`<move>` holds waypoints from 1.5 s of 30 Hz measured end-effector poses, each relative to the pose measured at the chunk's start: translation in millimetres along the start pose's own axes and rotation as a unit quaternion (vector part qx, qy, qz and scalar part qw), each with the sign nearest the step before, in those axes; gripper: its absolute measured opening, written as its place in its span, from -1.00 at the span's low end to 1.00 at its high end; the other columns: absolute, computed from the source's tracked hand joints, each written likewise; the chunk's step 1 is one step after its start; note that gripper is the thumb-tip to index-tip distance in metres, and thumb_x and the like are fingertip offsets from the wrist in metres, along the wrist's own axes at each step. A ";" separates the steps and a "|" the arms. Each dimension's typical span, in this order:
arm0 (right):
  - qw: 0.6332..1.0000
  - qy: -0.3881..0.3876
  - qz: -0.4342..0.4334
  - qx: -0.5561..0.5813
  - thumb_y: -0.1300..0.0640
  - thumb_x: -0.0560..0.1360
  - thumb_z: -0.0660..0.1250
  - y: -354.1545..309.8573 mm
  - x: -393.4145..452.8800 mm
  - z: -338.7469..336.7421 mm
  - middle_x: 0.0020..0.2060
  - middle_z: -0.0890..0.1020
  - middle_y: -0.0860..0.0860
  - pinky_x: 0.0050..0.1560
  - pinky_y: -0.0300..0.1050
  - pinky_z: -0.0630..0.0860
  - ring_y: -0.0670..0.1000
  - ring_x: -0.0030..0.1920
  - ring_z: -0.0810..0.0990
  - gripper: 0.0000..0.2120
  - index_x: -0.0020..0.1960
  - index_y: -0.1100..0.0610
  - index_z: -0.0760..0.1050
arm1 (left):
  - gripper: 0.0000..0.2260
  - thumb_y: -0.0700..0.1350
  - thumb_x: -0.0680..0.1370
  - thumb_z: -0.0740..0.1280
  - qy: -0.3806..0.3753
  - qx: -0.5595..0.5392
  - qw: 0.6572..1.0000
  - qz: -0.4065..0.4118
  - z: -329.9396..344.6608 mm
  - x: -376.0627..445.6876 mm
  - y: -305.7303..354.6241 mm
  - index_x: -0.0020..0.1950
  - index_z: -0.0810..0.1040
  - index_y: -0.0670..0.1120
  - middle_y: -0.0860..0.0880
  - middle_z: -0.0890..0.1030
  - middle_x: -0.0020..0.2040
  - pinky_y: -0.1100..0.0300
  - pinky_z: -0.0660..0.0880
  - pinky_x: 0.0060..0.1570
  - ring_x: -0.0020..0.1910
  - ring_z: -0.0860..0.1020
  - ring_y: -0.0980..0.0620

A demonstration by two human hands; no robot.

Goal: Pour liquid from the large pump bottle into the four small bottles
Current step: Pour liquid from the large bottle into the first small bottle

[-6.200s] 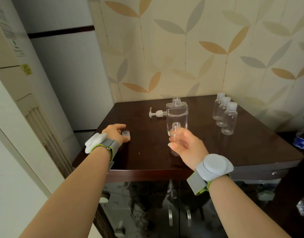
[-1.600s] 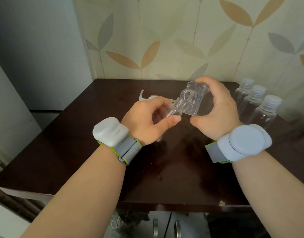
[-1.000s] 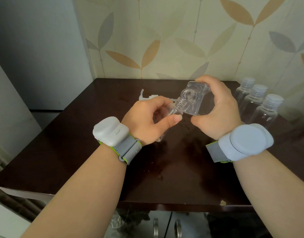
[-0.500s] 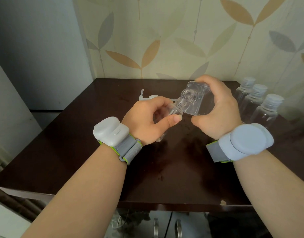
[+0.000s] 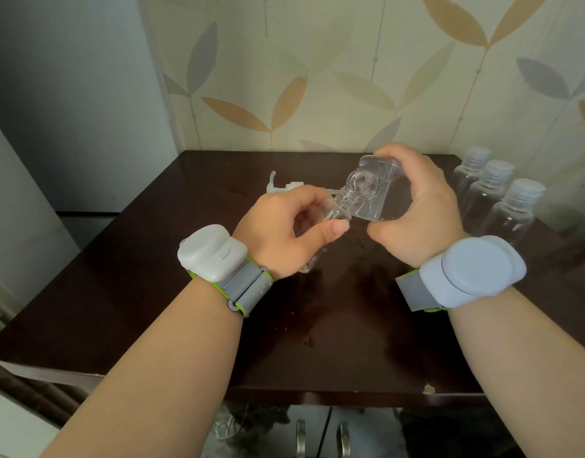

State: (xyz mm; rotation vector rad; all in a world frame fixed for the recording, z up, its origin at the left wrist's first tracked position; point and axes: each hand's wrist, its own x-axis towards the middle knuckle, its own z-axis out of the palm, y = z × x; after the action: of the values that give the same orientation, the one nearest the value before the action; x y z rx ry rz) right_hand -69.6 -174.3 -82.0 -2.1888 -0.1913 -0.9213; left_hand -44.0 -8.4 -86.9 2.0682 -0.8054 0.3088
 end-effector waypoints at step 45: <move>1.000 0.002 0.006 -0.009 0.45 0.15 0.36 -2.2 0.2 -0.5 -0.09 0.42 -0.05 0.14 0.12 0.31 -0.26 -0.11 0.23 -0.43 0.14 0.17 0.45 | -0.79 0.08 0.37 0.29 -0.004 -0.019 1.000 -0.008 1.5 1.4 -2.0 -0.08 0.53 0.01 0.12 0.51 -0.34 0.47 0.32 -0.34 -0.42 0.41 0.28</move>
State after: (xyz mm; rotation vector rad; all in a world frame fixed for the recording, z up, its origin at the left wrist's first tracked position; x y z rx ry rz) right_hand -70.6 -173.1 -80.4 -2.2016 -0.1691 -0.9244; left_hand -41.8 -9.3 -88.3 2.0416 -0.7929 0.2745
